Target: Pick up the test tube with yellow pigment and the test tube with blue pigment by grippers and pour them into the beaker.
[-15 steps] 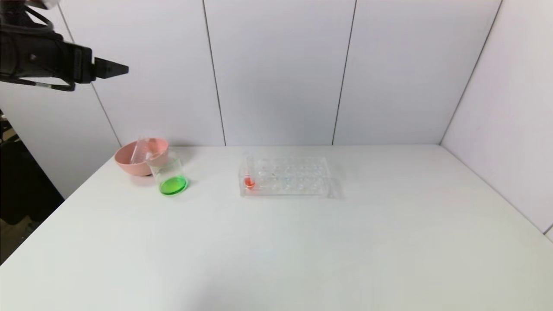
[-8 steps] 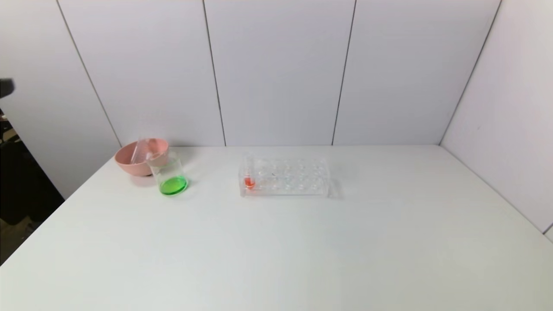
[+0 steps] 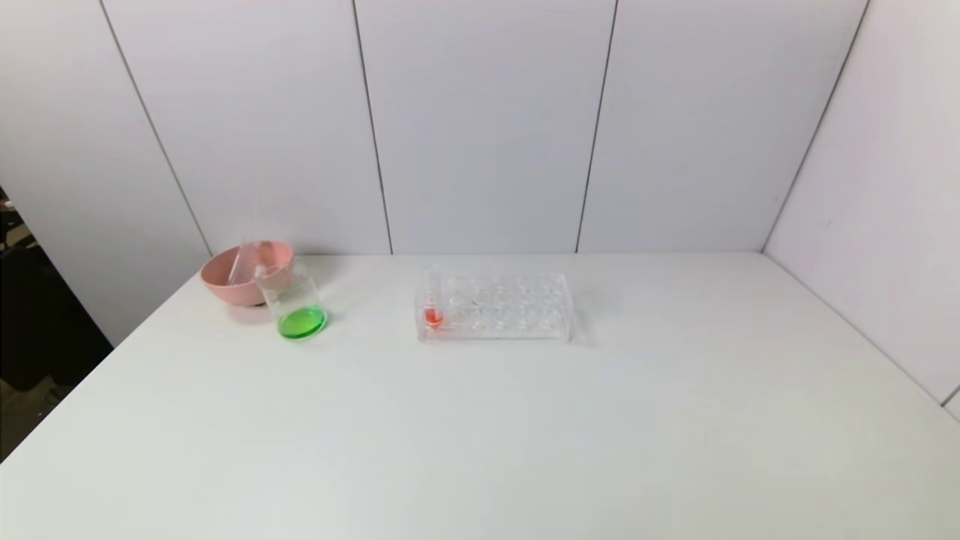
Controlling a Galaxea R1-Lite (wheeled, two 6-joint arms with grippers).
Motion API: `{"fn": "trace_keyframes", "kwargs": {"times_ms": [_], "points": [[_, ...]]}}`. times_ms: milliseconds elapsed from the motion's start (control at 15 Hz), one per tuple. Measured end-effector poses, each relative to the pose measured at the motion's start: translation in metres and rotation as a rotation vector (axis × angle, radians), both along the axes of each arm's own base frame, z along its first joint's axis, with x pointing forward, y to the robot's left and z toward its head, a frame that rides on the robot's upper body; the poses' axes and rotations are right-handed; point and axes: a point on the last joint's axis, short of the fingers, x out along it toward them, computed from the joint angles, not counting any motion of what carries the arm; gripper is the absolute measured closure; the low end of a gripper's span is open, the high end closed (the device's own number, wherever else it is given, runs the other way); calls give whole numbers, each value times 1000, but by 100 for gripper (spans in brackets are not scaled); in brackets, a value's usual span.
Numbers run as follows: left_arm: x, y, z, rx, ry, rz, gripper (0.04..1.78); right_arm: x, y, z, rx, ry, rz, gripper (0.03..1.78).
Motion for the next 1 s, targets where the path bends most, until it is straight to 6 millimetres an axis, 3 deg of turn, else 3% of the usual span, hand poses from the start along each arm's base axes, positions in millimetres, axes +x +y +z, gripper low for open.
{"fn": "trace_keyframes", "kwargs": {"times_ms": [333, 867, 1000], "points": [[2, 4, -72, 5, 63, 2, 4, 0, 0, 0, 0, 0, 0, 10], [64, 4, -169, -148, 125, 24, 4, 0, 0, 0, 0, 0, 0, 10], [72, 5, -178, -224, 74, 64, 4, 0, 0, 0, 0, 0, 0, 10]]}}
